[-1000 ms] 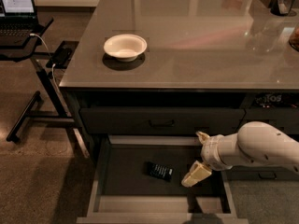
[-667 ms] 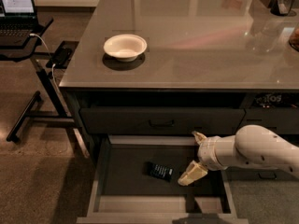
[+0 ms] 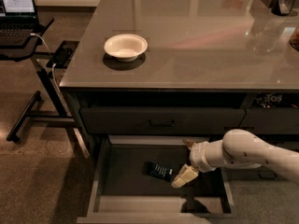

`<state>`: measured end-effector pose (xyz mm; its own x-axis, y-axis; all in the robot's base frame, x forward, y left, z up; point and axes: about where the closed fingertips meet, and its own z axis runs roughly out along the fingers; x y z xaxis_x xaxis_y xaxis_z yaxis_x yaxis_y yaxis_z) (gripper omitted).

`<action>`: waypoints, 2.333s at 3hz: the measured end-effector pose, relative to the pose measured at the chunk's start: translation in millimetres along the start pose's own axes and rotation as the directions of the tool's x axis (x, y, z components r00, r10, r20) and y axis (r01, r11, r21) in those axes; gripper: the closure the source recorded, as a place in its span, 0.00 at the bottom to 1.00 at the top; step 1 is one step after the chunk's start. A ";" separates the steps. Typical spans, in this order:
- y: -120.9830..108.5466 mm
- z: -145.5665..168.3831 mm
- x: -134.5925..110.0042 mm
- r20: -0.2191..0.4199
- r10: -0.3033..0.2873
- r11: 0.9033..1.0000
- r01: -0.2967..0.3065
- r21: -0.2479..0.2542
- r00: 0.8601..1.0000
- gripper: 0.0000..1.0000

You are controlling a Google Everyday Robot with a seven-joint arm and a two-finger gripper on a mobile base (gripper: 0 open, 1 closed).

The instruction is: Pick rxbar blueberry from middle drawer and place on counter

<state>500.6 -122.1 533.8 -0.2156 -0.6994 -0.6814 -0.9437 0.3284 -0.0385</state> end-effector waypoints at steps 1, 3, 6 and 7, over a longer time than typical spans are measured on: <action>5.0 53.0 21.0 0.043 0.002 0.997 0.002 -0.077 0.999 0.00; 10.6 47.8 14.7 0.047 -0.005 0.998 0.008 -0.069 0.999 0.00; 7.8 103.2 32.8 0.075 0.067 0.997 -0.064 -0.043 0.995 0.00; 4.3 117.7 40.6 0.089 0.082 0.996 -0.079 -0.039 0.993 0.00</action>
Offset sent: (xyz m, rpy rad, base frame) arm 0.0074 0.0322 -0.0825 0.0929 0.0551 0.0775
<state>517.3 -74.4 419.9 -0.2694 -0.6104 -0.7449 -0.9327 0.3578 0.0441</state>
